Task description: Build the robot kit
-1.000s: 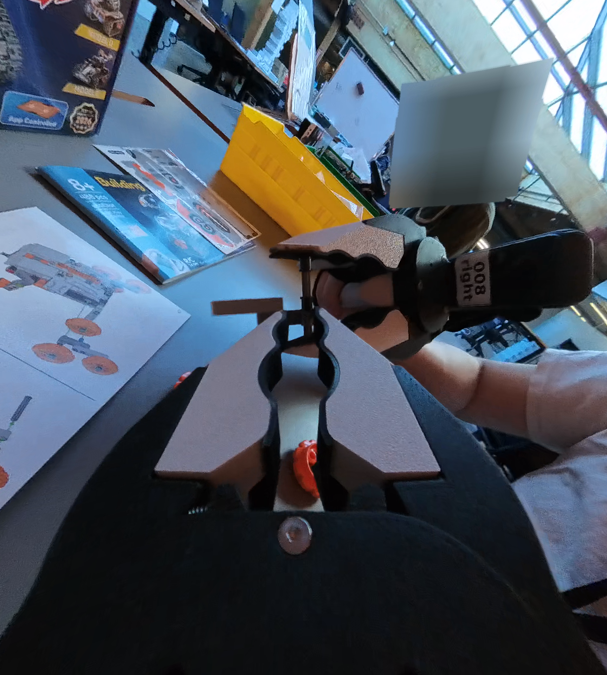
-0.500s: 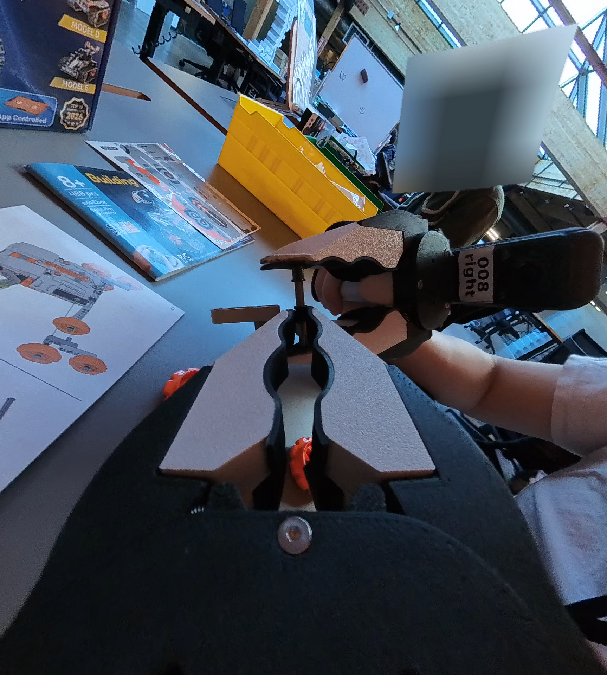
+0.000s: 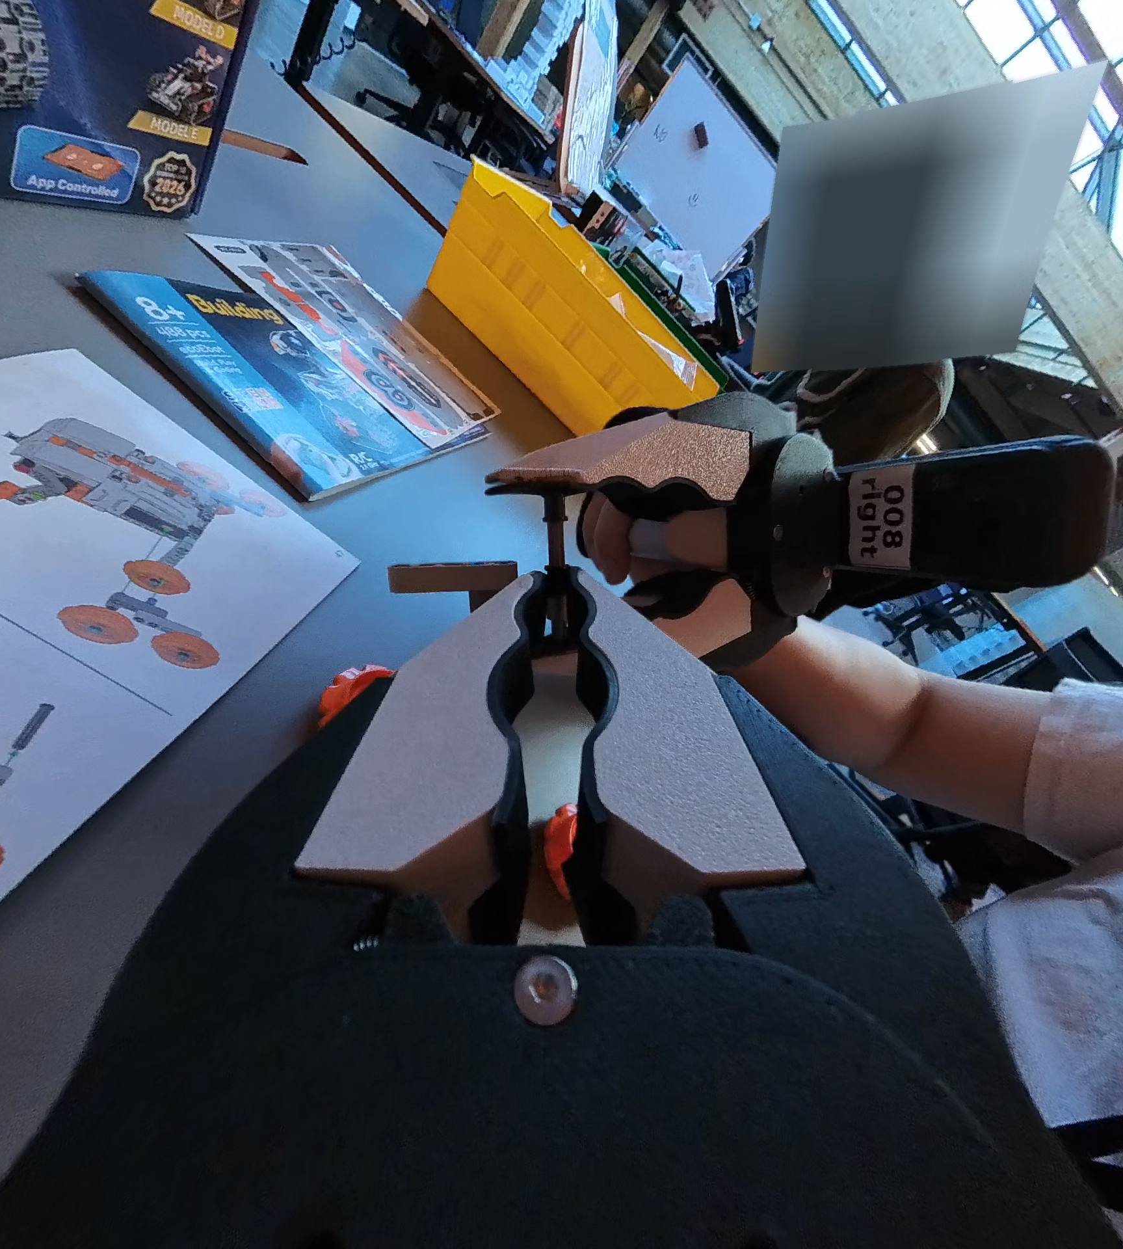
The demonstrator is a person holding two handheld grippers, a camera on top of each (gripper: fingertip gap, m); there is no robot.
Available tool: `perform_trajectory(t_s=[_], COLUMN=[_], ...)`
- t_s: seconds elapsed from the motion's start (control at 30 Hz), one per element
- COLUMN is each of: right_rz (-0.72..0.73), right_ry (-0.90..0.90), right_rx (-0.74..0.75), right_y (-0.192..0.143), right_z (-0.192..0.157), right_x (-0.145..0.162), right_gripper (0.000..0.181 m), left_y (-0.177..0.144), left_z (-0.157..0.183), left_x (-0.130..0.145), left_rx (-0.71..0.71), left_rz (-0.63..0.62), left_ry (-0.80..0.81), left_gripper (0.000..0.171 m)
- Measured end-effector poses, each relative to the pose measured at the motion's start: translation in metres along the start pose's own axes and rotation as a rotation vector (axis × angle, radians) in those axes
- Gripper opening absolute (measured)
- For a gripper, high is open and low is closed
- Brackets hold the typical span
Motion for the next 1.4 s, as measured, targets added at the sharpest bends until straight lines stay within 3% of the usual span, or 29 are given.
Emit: perform_trajectory(t_s=[0.03, 0.33, 0.6, 1.07, 1.2, 1.33, 1.4], right_rz=[0.012, 0.006, 0.018, -0.012, 0.041, 0.059, 0.068], right_ry=[0.000, 0.055, 0.015, -0.011, 0.021, 0.053, 0.044], right_rx=[0.006, -0.017, 0.000, -0.010, 0.000, -0.040, -0.042], right_y=[-0.001, 0.000, -0.002, -0.002, -0.004, -0.006, -0.006], right_z=[0.000, 0.000, 0.001, -0.001, 0.001, 0.000, -0.001], right_x=[-0.001, 0.000, -0.006, -0.004, -0.009, -0.006, -0.008], right_gripper=[0.047, 0.049, 0.046, 0.046, 0.046, 0.046, 0.046], left_y=[0.000, 0.001, -0.002, -0.001, -0.004, -0.011, -0.009], left_z=[0.001, 0.001, 0.000, 0.000, 0.000, -0.004, -0.003], left_x=[-0.001, 0.001, -0.001, 0.003, -0.002, -0.009, -0.009], left_rx=[-0.002, -0.011, 0.058, 0.046, 0.106, 0.144, 0.166], left_rz=[0.006, 0.001, 0.038, 0.024, 0.028, 0.112, 0.080], left_ry=[-0.001, -0.002, -0.039, -0.059, -0.073, -0.119, -0.117], left_gripper=[0.002, 0.002, 0.002, 0.002, 0.003, 0.006, 0.010])
Point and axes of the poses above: each gripper's, where its closed fingertips meet, y out along the fingers, x out of its underside, z = x × y across the jaws, the point moved 8 cm from there along -y, back along the fingers
